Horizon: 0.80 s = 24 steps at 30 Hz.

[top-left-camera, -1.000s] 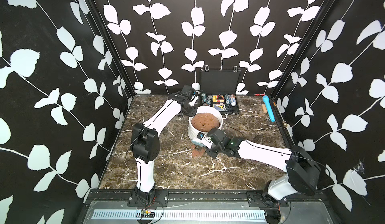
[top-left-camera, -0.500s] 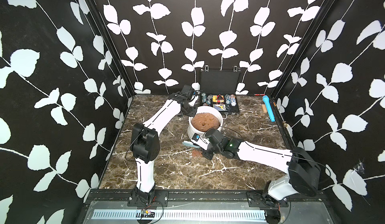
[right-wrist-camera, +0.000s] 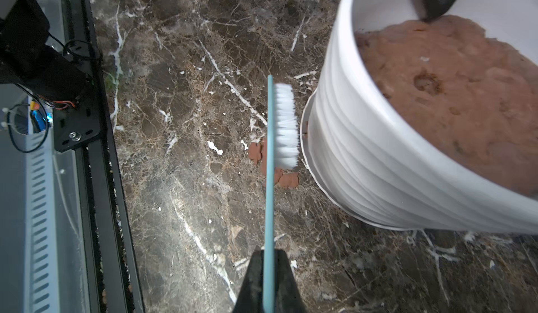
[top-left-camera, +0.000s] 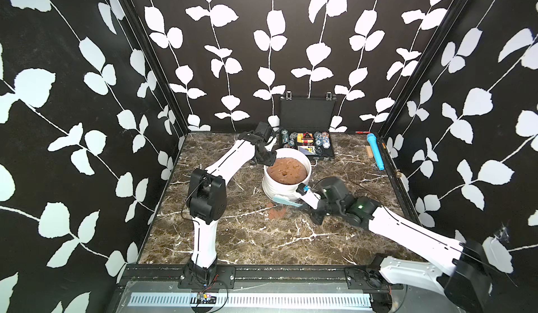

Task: Scrub the dried mud off the ceramic pot
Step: Rotate the pot on the tray, then place the brush at the center of the board.

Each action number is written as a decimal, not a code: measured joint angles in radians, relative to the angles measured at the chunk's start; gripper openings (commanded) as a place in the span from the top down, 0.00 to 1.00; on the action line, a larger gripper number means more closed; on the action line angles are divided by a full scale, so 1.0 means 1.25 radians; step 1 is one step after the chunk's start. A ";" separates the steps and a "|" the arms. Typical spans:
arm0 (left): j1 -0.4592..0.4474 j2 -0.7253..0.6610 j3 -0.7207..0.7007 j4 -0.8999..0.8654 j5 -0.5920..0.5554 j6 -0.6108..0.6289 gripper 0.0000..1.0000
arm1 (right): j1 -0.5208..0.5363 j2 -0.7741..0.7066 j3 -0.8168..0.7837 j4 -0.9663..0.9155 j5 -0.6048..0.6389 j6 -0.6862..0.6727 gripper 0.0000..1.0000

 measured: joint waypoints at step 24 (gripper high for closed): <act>0.081 -0.307 -0.193 0.128 -0.008 -0.018 0.16 | -0.127 -0.418 -0.101 -0.165 0.323 0.275 1.00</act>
